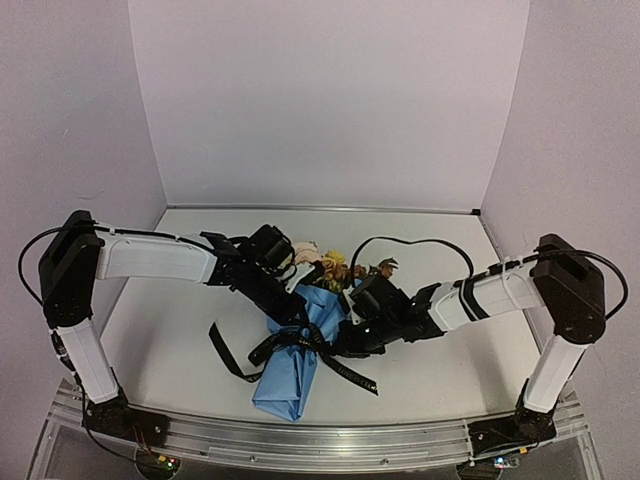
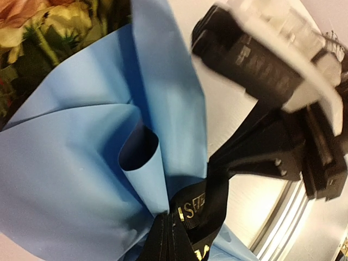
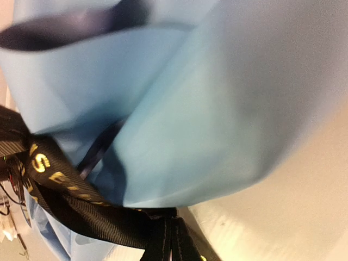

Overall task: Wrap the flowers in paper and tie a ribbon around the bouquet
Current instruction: Cross the half-tied ribbon over the folded bouquet.

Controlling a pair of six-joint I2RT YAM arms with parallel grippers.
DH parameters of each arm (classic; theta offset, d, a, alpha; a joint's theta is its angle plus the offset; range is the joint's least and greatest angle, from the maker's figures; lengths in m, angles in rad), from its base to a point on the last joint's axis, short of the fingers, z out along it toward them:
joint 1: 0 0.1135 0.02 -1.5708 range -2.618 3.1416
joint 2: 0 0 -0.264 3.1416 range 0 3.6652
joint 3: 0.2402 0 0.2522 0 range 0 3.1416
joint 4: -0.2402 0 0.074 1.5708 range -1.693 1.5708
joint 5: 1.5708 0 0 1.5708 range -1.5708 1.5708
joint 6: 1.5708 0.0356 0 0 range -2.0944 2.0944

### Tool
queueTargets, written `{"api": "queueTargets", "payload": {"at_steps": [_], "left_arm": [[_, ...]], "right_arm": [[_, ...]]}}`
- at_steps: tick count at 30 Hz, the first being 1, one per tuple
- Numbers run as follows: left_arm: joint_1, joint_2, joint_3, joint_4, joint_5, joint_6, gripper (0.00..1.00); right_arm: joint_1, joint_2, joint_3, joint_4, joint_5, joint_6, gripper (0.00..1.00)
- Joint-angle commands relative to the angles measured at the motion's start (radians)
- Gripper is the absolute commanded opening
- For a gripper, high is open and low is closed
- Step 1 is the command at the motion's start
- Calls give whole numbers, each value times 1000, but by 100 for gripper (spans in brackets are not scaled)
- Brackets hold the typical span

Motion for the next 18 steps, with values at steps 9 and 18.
{"api": "queueTargets", "payload": {"at_steps": [9, 18], "left_arm": [[54, -93, -72, 111, -81, -127, 0], [59, -136, -152, 161, -116, -181, 0]], "right_arm": [[-89, -17, 75, -140, -7, -28, 0], [-157, -4, 131, -224, -26, -53, 0]]}}
